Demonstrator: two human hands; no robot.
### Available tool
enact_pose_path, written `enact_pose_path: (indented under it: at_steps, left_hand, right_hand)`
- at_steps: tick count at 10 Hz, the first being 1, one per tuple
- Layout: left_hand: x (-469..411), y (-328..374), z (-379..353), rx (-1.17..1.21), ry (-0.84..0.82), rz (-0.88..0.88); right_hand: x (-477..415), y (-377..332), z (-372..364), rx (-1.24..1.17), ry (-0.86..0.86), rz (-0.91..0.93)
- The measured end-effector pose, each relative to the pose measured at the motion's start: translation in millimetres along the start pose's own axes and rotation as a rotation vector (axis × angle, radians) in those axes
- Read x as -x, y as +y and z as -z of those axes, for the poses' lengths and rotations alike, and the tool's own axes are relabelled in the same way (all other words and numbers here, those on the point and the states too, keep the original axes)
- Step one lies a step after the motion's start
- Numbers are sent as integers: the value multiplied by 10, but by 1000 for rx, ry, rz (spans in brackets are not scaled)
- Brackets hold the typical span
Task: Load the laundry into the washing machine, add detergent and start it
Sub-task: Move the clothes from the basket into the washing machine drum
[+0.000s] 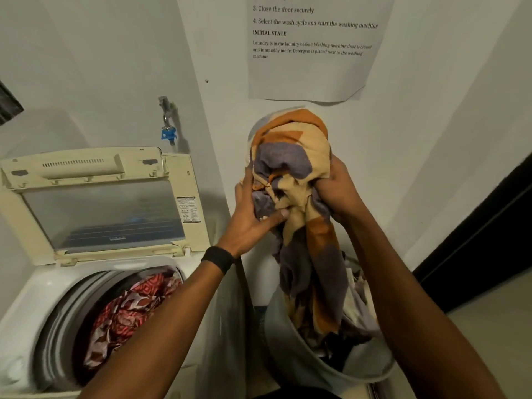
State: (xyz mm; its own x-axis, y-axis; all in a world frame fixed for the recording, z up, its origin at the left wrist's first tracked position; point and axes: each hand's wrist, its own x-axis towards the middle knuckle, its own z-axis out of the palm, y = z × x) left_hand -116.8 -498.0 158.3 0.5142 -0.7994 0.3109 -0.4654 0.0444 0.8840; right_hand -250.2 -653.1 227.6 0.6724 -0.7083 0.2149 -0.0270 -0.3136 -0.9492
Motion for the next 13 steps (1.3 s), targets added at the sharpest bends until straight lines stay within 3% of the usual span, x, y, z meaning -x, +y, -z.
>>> enact_pose_path:
  at_steps: [1,2,3,4,6,7,8,9,10,11,12,13]
  left_hand:
    - [9,-79,-177,22,18,31]
    - [-117,-99,-386,-96,157,48]
    - [-179,-7,-483,-14,330,92]
    - [-212,3,-491,-11,376,88]
    - [-262,121,-435,17,359,30]
    - [-250,199,-413,30,374,-8]
    - [-303,170,-301,-79,384,-24]
    - [-346,137,-164,-224,376,-53]
    - [-282,104,-131,-332,311,-129]
    - [-207,116,-147,-212,219,-106]
    - [-155,64,-166,-142,73,-42]
    - [-55,-69,-295,-109,-33,5]
  right_hand:
    - [117,-23,-59,-51,-90,-45]
    - [192,-42,-58,-50,-155,-15]
    - [261,17,20,-24,-276,24]
    - [440,340,87,64,-208,15]
    - [855,1392,-54,141,-274,-169]
    - [887,1504,-131,193,-319,-338]
    - [751,1486,-103,358,-306,-296]
    - [555,1191,-69,373,-124,-179]
    - [307,790,0,164,73,-100]
    - [203,448,101,15,172,-60]
    - [159,267,78,93,26,-134]
    - [48,314,143,156,-31,-347]
